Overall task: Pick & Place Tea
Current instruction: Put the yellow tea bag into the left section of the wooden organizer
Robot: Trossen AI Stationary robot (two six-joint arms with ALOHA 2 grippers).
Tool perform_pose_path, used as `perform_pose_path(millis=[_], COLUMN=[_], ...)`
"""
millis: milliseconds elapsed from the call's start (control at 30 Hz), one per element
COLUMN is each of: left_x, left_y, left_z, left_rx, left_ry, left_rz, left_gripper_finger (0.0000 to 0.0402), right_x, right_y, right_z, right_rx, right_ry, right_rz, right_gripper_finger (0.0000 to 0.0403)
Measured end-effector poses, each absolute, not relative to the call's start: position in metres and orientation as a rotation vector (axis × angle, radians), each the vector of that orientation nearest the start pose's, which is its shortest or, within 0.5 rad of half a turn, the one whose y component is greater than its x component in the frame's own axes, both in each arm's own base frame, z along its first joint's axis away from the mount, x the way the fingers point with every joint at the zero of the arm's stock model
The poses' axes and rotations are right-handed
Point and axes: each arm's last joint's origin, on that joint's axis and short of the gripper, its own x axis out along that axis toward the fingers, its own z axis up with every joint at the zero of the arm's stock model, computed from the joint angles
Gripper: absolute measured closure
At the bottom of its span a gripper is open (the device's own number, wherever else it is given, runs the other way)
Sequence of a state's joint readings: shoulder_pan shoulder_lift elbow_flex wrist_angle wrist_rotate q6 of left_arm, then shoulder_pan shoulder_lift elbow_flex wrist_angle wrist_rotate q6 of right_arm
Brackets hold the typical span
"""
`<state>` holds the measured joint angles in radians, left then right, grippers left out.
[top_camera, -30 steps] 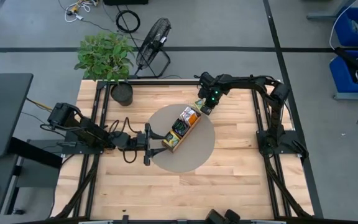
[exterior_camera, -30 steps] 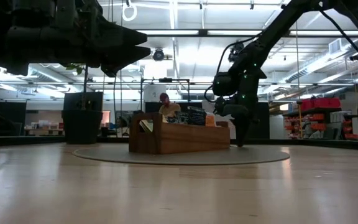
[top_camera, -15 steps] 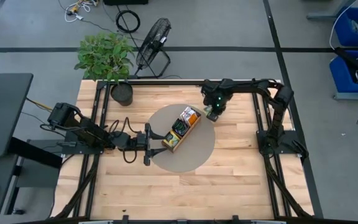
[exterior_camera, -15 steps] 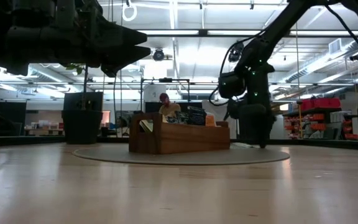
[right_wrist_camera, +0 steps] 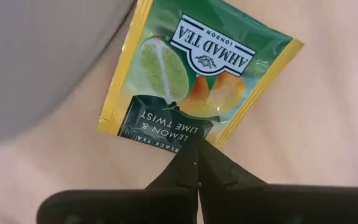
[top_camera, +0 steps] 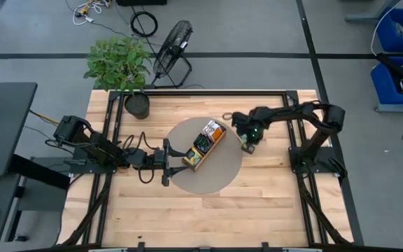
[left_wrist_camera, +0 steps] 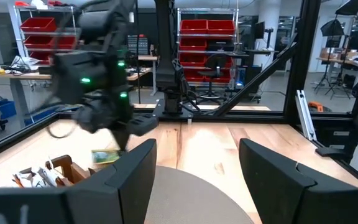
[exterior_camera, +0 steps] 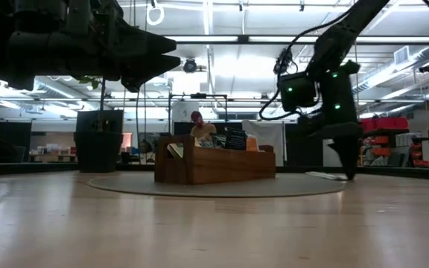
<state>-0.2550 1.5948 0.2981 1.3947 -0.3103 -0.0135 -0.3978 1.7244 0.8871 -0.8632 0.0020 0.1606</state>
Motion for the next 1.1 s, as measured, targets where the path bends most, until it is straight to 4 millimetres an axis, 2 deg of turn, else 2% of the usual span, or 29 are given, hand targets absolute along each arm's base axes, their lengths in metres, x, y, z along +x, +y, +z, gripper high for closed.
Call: perform_pose_path(millis=[233, 400, 600, 767, 1000, 1100], left_x=[0.24, 0.24, 0.24, 0.24, 0.24, 0.24], left_y=[-0.053, -0.053, -0.053, -0.053, -0.053, -0.053], left_z=[0.157, 0.157, 0.157, 0.157, 0.157, 0.155], left_rx=[-0.039, -0.039, -0.043, -0.042, -0.041, -0.037], left_ry=[-0.094, -0.095, -0.096, -0.095, -0.092, -0.076], left_rz=[0.055, 0.055, 0.055, 0.055, 0.055, 0.055], left_gripper_finger=[0.0168, 0.0168, 0.0168, 0.0168, 0.0168, 0.0168], right_x=[0.231, 0.229, 0.226, 0.227, 0.225, 0.223], right_y=[-0.057, -0.031, -0.005, 0.013, 0.023, 0.027], right_z=[0.153, 0.157, 0.149, 0.145, 0.145, 0.141], right_rx=[0.396, 0.348, 0.106, 0.052, -0.115, -0.182], right_ry=[1.506, 1.408, 1.343, 1.298, 1.253, 1.222], right_rz=[-0.381, -0.323, -0.309, -0.278, -0.369, -0.347], right_gripper_finger=[0.0403, 0.0403, 0.0389, 0.0333, 0.0205, 0.0167])
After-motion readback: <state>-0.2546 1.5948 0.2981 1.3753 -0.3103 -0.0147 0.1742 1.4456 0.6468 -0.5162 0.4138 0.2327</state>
